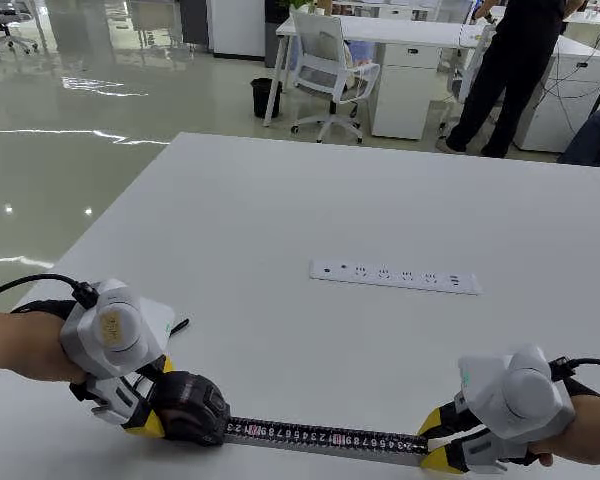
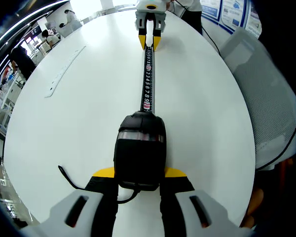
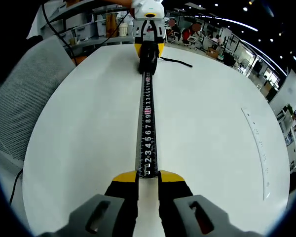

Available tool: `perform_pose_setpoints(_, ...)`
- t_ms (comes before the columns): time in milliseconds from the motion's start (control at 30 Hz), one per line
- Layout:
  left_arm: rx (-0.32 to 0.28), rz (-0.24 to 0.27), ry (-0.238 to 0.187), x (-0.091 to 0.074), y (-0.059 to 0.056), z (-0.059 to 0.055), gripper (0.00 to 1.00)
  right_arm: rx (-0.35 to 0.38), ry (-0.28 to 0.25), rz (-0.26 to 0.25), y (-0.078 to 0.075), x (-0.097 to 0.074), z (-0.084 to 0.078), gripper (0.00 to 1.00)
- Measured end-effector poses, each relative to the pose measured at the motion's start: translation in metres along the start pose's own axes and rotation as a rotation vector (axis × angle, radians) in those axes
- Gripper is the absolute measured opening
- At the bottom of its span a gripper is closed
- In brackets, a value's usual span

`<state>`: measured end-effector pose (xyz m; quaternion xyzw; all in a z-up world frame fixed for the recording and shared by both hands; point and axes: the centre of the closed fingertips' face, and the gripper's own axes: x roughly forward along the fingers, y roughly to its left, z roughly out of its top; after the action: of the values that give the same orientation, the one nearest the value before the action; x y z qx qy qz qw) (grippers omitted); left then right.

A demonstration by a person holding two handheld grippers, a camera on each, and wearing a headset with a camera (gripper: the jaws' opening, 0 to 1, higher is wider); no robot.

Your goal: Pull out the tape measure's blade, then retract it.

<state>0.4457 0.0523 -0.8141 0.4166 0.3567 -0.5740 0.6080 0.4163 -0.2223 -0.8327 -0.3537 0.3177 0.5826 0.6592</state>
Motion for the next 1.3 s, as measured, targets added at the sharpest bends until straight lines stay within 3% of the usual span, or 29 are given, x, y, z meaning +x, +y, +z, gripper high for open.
perform_pose_setpoints(467, 0.022, 0.007, 0.046, 0.001, 0.002, -0.002, 0.29, -0.028, 0.04, -0.016, 0.0, 0.0, 0.001, 0.2)
perform_pose_setpoints(667, 0.002, 0.013, 0.036, -0.001, -0.004, -0.007, 0.39, -0.013, 0.042, -0.032, -0.001, -0.001, -0.001, 0.25)
perform_pose_setpoints(967, -0.066, 0.035, 0.017, -0.012, -0.009, -0.014, 0.46, 0.054, 0.025, -0.085, 0.001, -0.012, 0.001, 0.27)
perform_pose_setpoints(1300, -0.177, 0.08, -0.025, -0.025, -0.015, -0.008, 0.58, 0.158, -0.026, -0.157, 0.01, -0.03, 0.005, 0.32)
